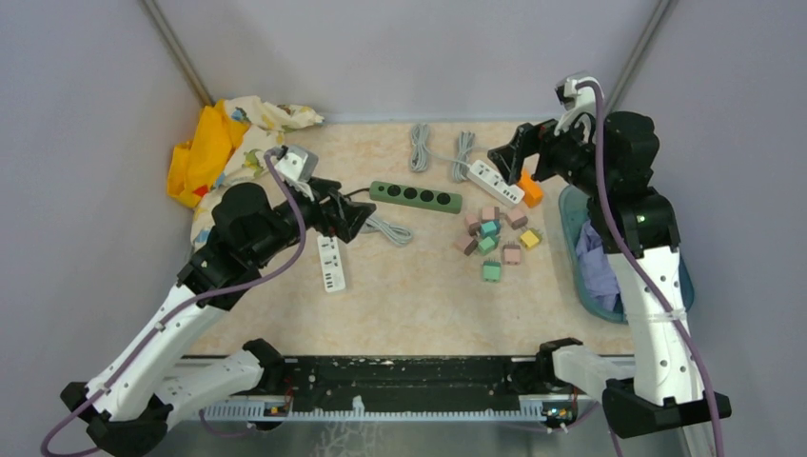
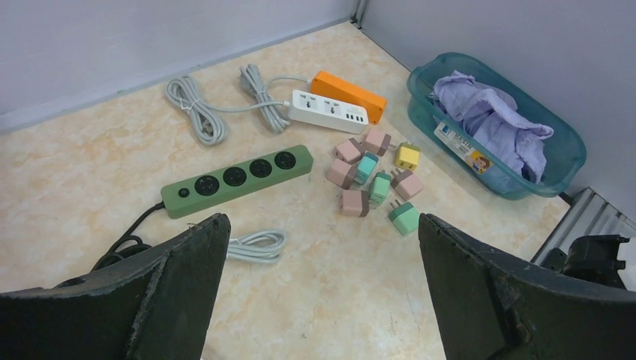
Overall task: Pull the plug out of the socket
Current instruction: Reset both arms
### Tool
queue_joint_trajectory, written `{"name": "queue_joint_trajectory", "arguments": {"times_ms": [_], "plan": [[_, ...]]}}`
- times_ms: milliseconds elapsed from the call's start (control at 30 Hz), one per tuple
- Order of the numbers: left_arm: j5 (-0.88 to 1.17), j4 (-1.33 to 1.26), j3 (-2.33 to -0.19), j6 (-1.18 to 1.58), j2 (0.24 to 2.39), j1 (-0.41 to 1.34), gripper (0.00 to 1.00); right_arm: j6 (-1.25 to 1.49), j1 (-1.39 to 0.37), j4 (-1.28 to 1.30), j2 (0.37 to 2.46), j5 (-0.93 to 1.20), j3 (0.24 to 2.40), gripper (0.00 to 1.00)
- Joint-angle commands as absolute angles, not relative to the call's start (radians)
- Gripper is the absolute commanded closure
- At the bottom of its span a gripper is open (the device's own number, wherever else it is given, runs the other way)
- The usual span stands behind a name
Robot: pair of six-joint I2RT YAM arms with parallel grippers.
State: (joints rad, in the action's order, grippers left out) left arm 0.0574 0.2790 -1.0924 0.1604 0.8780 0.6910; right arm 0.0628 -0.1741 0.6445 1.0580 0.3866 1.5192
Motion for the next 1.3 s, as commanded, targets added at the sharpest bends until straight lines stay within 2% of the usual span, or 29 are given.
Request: {"name": "queue_joint_trajectory", "arguments": {"times_ms": [0, 1267], "plan": [[0.029, 0.327, -1.138, 0.142, 0.875, 0.689, 0.0, 0.068, -0.17, 0.632, 1.074, 0.39, 1.569, 0.01], [0.038, 0.29, -1.13, 0.184, 0.789, 0.689, 0.0, 0.058, -0.168, 0.643, 1.068, 0.359, 1.568, 0.01]]}}
